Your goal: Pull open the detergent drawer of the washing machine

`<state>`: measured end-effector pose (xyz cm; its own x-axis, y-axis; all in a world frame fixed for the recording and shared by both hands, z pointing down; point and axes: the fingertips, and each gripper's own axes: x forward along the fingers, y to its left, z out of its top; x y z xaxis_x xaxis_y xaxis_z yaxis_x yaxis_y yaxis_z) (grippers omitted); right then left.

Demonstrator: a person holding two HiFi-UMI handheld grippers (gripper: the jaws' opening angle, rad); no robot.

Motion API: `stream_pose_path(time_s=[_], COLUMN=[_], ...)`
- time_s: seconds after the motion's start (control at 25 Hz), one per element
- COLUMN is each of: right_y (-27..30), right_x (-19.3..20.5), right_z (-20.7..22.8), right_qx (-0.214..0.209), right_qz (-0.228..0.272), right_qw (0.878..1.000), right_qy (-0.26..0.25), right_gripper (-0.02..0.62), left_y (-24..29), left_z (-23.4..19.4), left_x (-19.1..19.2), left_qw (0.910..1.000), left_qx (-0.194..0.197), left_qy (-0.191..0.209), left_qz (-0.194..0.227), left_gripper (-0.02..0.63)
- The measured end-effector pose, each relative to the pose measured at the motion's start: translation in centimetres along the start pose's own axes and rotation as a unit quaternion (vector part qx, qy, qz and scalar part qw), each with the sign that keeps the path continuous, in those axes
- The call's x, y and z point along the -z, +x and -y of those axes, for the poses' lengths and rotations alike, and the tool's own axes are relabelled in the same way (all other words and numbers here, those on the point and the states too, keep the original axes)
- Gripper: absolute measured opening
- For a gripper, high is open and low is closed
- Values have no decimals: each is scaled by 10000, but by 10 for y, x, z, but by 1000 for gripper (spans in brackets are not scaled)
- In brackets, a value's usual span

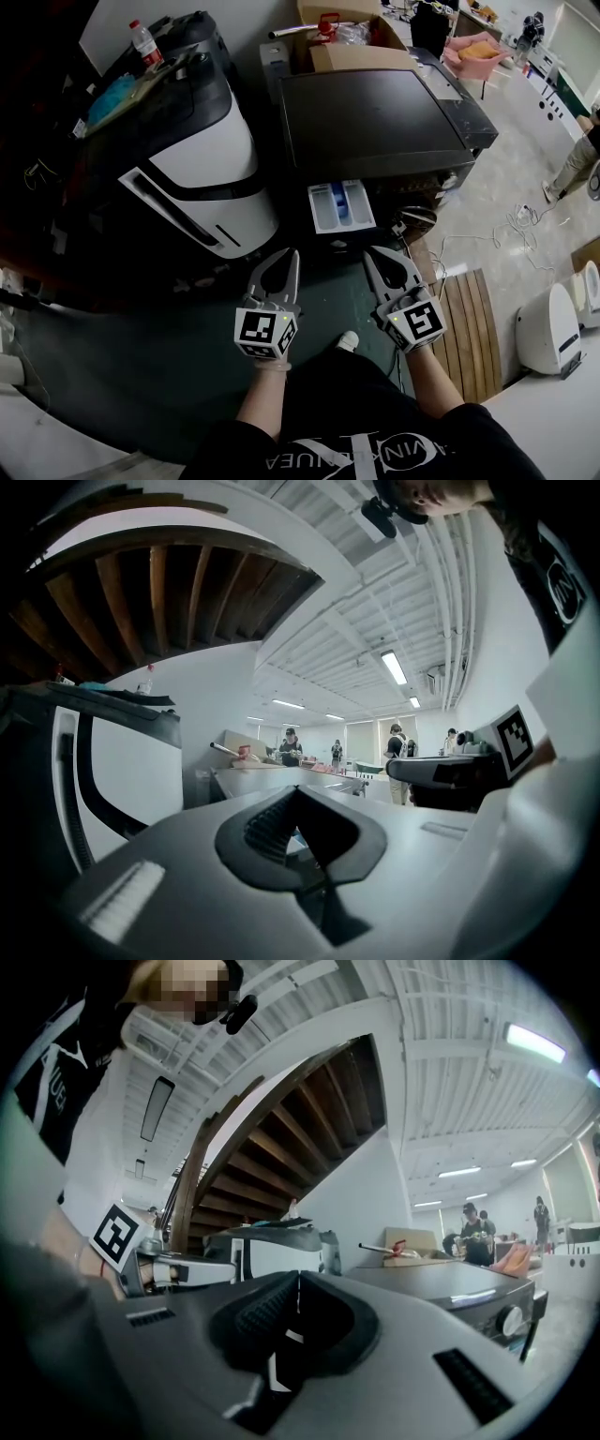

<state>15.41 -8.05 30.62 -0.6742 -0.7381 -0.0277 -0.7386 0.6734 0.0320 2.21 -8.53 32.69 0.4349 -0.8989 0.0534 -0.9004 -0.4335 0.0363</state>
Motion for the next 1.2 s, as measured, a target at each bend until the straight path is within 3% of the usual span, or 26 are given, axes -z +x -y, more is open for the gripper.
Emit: stream_pose_path(time_s=[1.2], right_y=[5], right_x=[-21], right_z=[6], right_qx=[-57], right_qz=[110], right_qw=[9997], right_qy=[-187], right_gripper=[14], left_y=[-3], left_z=[-17], left_x=[-19], left_qw=[9990], left_qx=[-366], left_qy=[184], left_qz=[159], left_gripper=[10])
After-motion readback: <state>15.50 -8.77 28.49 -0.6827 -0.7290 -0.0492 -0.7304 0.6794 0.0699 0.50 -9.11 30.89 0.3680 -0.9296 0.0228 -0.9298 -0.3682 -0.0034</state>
